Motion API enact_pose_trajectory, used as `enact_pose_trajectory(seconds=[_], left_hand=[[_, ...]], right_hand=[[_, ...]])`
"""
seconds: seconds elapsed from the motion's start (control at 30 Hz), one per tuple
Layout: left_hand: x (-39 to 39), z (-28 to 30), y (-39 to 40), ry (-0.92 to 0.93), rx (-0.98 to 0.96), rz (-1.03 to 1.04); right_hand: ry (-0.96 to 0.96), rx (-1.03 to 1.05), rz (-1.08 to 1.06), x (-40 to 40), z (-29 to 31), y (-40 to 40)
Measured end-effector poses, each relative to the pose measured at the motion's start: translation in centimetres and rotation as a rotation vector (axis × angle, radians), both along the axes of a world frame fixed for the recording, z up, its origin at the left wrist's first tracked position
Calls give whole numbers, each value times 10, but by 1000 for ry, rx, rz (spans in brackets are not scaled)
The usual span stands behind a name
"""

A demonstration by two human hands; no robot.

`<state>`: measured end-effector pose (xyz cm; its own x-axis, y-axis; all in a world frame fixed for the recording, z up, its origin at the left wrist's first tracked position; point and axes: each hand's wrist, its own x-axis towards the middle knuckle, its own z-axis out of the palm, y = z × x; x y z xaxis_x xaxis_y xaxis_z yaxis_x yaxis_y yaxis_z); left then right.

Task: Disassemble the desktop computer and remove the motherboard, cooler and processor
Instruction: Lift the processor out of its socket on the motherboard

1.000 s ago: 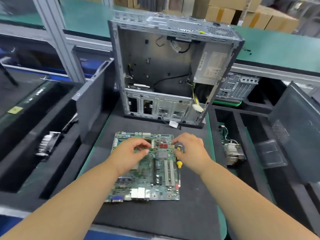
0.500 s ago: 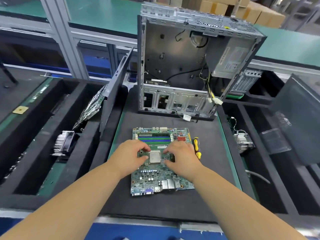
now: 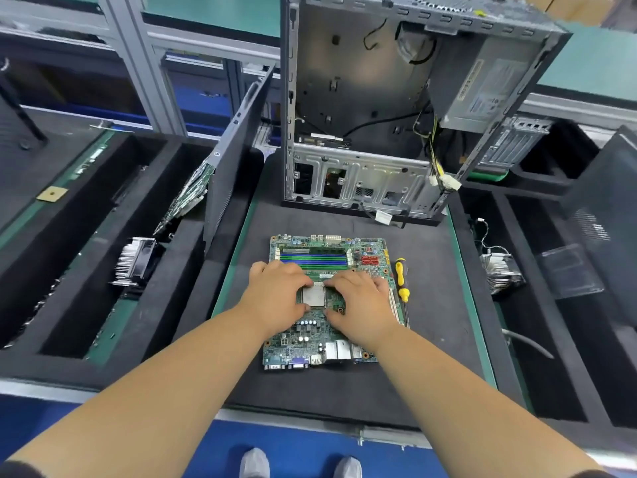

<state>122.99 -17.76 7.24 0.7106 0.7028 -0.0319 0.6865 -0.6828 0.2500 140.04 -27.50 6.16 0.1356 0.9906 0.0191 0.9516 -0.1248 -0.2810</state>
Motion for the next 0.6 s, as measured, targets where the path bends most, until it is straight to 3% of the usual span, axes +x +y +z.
enact_pose_trajectory(seconds=[0.33, 0.6], left_hand=[[-1, 1, -2, 35, 24, 25], [-1, 3, -3, 32, 1, 51]], right_hand=[[23, 6, -33, -3, 1, 0], [-313, -47, 117, -5, 15, 8]])
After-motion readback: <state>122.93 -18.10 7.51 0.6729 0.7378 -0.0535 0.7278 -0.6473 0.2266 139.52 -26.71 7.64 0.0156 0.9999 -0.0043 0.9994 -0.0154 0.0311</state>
